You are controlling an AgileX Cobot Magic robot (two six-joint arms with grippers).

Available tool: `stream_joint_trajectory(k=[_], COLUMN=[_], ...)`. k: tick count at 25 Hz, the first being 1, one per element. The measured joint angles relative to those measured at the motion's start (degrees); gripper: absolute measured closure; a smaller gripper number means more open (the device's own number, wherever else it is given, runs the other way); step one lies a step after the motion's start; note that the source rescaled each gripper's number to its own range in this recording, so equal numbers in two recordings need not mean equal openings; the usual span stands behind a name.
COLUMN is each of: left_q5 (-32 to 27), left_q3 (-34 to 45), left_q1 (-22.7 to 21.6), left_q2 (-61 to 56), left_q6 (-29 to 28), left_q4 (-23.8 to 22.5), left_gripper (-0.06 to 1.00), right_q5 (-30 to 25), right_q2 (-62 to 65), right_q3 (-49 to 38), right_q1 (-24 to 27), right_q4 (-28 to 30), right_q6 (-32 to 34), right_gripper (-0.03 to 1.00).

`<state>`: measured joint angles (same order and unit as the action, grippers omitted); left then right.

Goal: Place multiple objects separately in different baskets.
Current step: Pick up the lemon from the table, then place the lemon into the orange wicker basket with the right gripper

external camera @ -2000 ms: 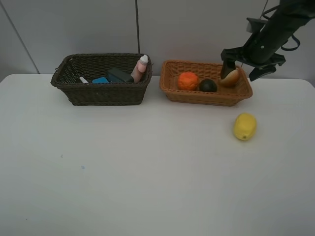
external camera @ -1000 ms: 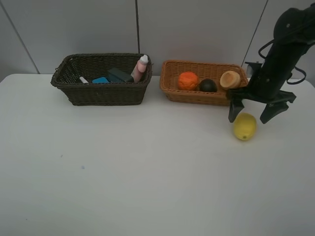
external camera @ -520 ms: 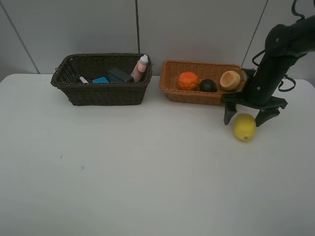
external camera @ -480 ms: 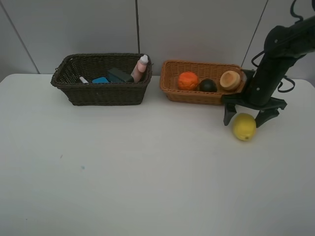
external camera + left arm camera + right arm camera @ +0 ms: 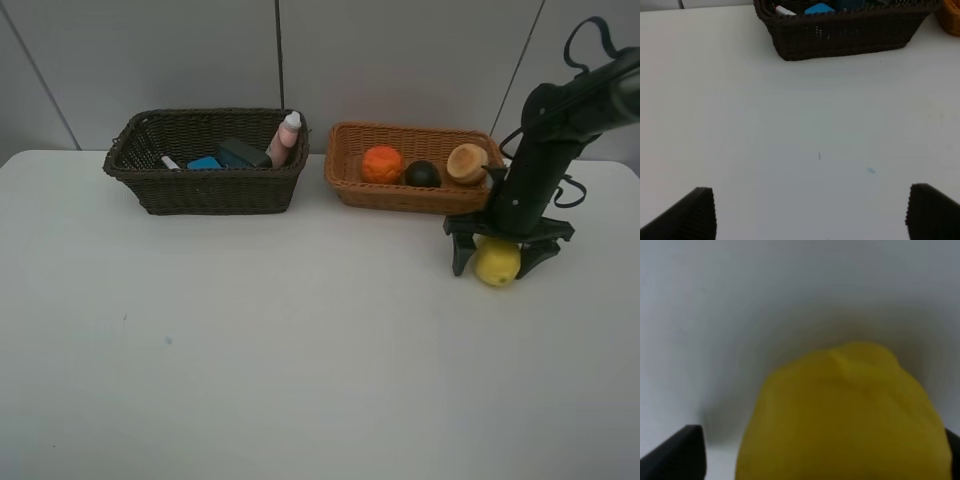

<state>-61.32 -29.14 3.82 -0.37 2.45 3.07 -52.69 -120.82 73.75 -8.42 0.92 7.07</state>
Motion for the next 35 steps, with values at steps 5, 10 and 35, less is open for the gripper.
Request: stream_joint_trajectory(k=[5, 10, 35], left_q5=[0.00, 0.00, 0.00], left_q3=[0.00, 0.00, 0.00], left_q1=[0.00, 0.00, 0.00], left_q2=[0.00, 0.00, 0.00], left_q6=[0.00, 0.00, 0.00], left_q4=[0.00, 0.00, 0.00], left_gripper=[-0.05, -0.05, -0.05], right_q5=[-0.20, -0.41, -1.32], right_q2=[0.00, 0.00, 4.13], right_q3=[0.00, 0.00, 26.17], right_q1=[0.00, 0.00, 0.00], right_q4=[0.69, 1.73, -3.30], right_q6=[-0.01, -0.01, -1.46], right_gripper=[0.48, 0.48, 0.48])
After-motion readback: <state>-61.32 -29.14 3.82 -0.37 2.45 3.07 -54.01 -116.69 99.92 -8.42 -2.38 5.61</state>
